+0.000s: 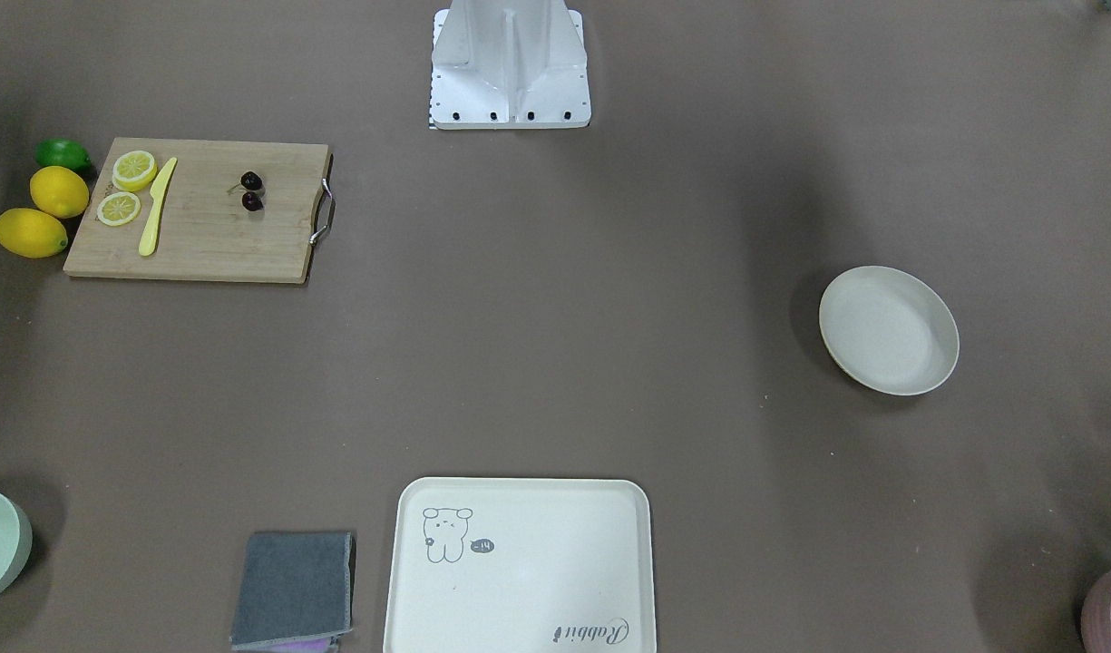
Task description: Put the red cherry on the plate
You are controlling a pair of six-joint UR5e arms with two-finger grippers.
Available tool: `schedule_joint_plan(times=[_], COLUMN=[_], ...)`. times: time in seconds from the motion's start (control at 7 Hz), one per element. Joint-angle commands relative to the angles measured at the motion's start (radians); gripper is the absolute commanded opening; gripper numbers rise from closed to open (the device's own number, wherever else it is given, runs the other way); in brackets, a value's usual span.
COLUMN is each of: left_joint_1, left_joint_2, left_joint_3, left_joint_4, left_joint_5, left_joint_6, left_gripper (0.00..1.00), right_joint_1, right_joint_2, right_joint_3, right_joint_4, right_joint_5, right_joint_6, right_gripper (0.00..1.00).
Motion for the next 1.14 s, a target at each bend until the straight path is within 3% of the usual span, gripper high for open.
schedule_joint_plan(times=[0.0,0.14,0.29,0.57,1.0], left_joint_1=[0.118,0.228,0.297,0.391,0.413], left_joint_2=[0.003,-0.012,-0.015,-0.017,-0.018], left_joint_3=[0.034,0.078,0.133,0.303,0.302], left_joint_4=[-0.209,-0.329,-0.440,-0.644,-0.657], left_joint_5=[0.004,0.018,0.099,0.149,0.149], left_joint_6=[-0.256,-0.455,-0.515,-0.518,-0.520], left_gripper=[0.98,0.98,0.98,0.98,0.92], right_joint_1=[0.002,0.002,0.002,0.002,0.002], right_joint_2=[0.000,0.002,0.005,0.003,0.002], right_joint_3=[0.002,0.002,-0.001,0.001,0.001], right_joint_4=[0.000,0.000,0.000,0.001,0.000], right_joint_5=[-0.002,-0.002,-0.002,-0.002,-0.002], right_joint_6=[0.001,0.001,0.003,0.003,0.001], right_gripper=[1.00,1.00,1.00,1.00,1.00])
